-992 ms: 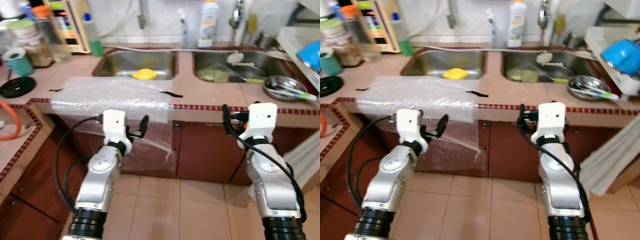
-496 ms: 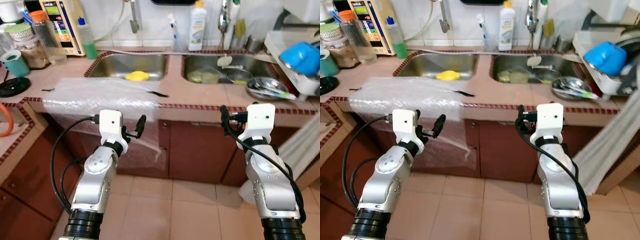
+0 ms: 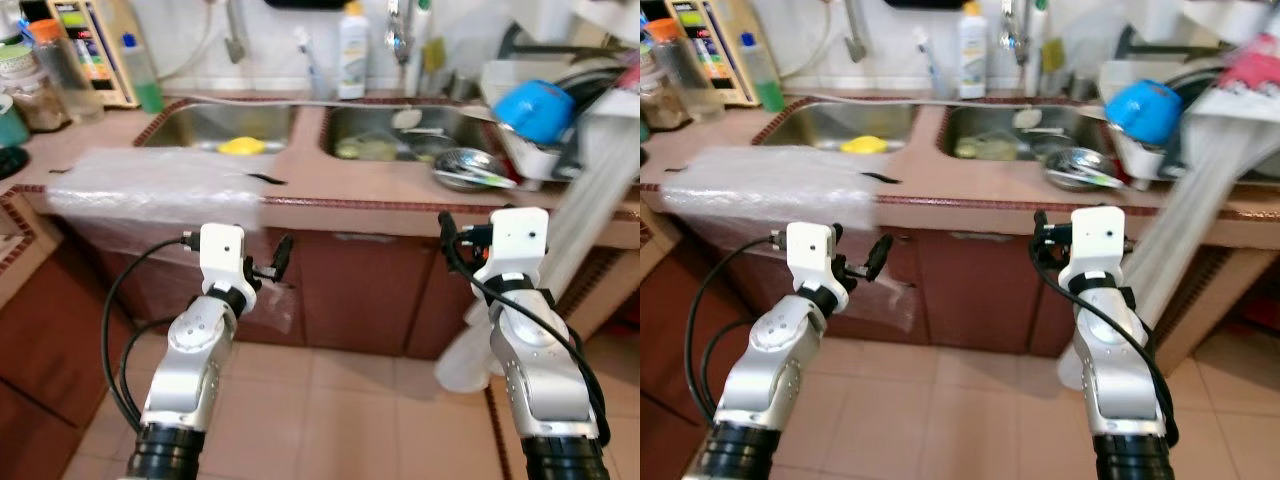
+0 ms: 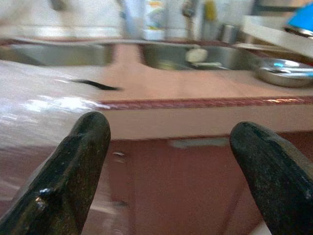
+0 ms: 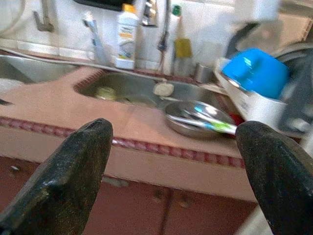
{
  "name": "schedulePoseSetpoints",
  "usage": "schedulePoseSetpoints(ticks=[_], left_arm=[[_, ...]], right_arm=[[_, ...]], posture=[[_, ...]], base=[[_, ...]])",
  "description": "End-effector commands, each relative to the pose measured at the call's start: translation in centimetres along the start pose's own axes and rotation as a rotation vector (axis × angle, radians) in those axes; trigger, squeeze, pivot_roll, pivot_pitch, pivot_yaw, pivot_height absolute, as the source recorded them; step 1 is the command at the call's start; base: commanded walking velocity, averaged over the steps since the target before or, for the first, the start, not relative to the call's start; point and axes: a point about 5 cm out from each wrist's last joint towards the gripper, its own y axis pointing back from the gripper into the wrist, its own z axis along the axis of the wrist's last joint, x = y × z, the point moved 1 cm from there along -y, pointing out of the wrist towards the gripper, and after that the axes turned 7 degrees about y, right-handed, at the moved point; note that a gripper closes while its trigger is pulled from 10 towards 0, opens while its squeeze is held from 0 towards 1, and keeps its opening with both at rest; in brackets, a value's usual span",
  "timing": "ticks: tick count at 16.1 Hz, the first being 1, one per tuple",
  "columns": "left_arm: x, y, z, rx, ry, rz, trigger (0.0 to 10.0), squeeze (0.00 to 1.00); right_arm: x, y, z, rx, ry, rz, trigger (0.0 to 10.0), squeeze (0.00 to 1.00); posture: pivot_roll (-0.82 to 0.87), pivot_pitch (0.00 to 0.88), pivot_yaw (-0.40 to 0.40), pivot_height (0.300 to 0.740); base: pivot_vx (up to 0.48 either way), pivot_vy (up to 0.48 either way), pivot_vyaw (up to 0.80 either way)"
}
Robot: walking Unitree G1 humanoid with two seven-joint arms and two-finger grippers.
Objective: Kitchen organization
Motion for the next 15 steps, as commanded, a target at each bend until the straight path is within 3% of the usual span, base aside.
schedulePoseSetpoints(ticks=[1,4,6,10,11,15], left_arm=[[-0.4,-0.2,0.4,-0.007,-0.018,-0.017,10.0,0.00],[-0.3,-0.2,0.2,-0.003,-0.022,-0.013,10.0,0.00],[-0.2,-0.1,-0.1,0.002,0.000,-0.014,10.0,0.00],[1.1,0.4,-2.8,0.090,-0.011,0.023,10.0,0.00],[1.7,0.8,-4.4,0.143,-0.033,0.038,10.0,0.00],[4.5,3.1,-10.6,0.381,0.029,0.164,10.0,0.00]], right_arm=[[-0.2,-0.1,0.6,-0.020,0.000,-0.004,10.0,0.00],[-0.3,0.0,0.4,-0.017,0.001,-0.007,10.0,0.00],[-0.1,0.1,0.2,-0.012,0.002,-0.004,10.0,0.00],[0.3,0.5,-1.8,0.044,0.017,0.014,10.0,0.00],[0.7,0.7,-3.2,0.082,0.028,0.023,10.0,0.00],[2.8,2.1,-10.6,0.345,-0.007,0.077,10.0,0.00]], posture=[[0.01,0.000,0.072,0.740],[0.01,0.000,0.073,0.740],[0.01,0.000,0.073,0.740],[0.01,0.000,0.074,0.740],[0.01,0.000,0.072,0.740],[0.00,0.000,0.069,0.740]], base=[[0.000,-0.461,0.00],[0.000,-0.461,0.00],[0.000,0.000,0.00],[0.000,0.000,0.00],[0.000,0.000,0.00],[0.000,0.000,0.00]])
